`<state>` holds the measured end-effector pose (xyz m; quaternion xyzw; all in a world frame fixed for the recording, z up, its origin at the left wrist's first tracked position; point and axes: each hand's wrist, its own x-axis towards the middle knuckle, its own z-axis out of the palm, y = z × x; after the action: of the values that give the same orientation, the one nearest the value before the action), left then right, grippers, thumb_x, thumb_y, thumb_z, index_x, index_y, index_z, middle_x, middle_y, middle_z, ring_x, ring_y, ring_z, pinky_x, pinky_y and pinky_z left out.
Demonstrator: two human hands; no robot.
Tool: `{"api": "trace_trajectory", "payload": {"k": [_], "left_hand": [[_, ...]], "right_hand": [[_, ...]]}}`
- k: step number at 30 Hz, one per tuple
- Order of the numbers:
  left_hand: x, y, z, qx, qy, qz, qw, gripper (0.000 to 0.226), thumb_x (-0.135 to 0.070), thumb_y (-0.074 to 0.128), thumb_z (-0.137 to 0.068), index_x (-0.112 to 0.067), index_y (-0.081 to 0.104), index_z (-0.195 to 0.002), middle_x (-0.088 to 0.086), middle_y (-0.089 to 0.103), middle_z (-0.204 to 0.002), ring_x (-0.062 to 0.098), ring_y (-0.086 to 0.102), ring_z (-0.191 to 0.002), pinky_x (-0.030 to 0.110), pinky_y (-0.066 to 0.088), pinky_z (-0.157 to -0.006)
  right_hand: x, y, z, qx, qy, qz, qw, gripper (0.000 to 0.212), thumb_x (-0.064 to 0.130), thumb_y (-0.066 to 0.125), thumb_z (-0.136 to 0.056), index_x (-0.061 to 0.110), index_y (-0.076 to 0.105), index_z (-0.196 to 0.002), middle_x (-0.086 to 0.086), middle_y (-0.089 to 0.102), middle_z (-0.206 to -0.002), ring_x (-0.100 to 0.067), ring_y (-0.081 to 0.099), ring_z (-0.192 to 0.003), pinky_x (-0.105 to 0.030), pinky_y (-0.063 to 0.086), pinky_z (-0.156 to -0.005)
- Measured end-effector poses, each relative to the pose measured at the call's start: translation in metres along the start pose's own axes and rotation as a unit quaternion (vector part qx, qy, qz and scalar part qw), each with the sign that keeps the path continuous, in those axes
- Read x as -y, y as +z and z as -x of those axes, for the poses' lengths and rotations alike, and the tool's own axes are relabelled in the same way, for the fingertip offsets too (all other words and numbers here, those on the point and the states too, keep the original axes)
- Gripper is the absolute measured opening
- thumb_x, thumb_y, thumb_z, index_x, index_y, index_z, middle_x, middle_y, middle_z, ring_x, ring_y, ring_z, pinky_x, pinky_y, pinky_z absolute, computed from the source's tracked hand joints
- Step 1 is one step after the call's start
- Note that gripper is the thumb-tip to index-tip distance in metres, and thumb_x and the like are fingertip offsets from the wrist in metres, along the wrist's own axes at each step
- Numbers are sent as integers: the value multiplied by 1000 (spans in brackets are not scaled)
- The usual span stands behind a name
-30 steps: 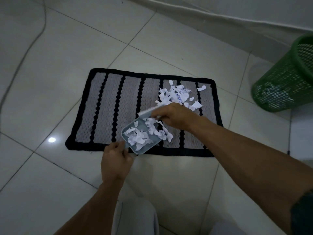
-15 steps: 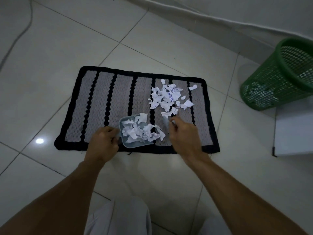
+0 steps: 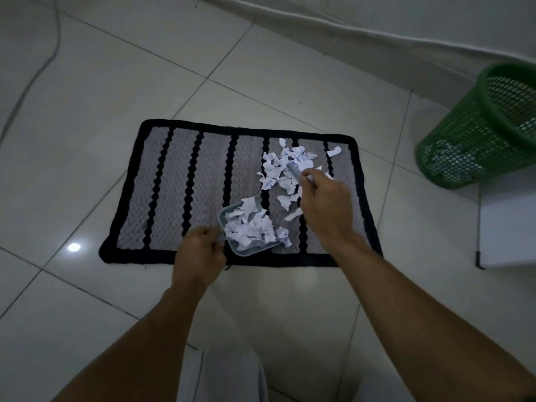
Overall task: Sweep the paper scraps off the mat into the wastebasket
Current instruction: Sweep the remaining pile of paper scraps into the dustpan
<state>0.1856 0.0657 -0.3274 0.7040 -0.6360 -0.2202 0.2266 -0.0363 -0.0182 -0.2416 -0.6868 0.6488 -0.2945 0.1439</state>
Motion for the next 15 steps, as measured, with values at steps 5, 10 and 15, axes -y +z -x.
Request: {"api": "trace_trajectory", "payload": {"k": [5,10,15], "left_hand": [[-14,13,-7,-22,-20,13,999,18,-5,52,-75,-4,68,-82,12,64,-79,29,56,-74,32,46,-56],[-20,21,-11,-27,-31,0,999,12,-9,54,-75,-4,66,-76,12,64,-78,28,56,-71,35,47,-54],[-16,18,-13,-22,-18,-4,1000,13,-2,60,-78,-4,70,-85,13,66,-87,31,59,-77,38,52,-56]], "right_hand": [[-42,-7,-43,74,15,60,995,15,7,54,-94,6,68,-90,-12,70,-73,-23,58,-55,-34,51,-52],[-37,-4,-27,133,-28,56,989,17,18,51,-98,11,66,-95,-8,66,-66,-22,56,-48,-38,50,-46],[-23,-19,-7,119,-59,32,991,18,19,51,-99,12,66,-91,-5,62,-59,-17,51,-43,-32,43,-41]]}}
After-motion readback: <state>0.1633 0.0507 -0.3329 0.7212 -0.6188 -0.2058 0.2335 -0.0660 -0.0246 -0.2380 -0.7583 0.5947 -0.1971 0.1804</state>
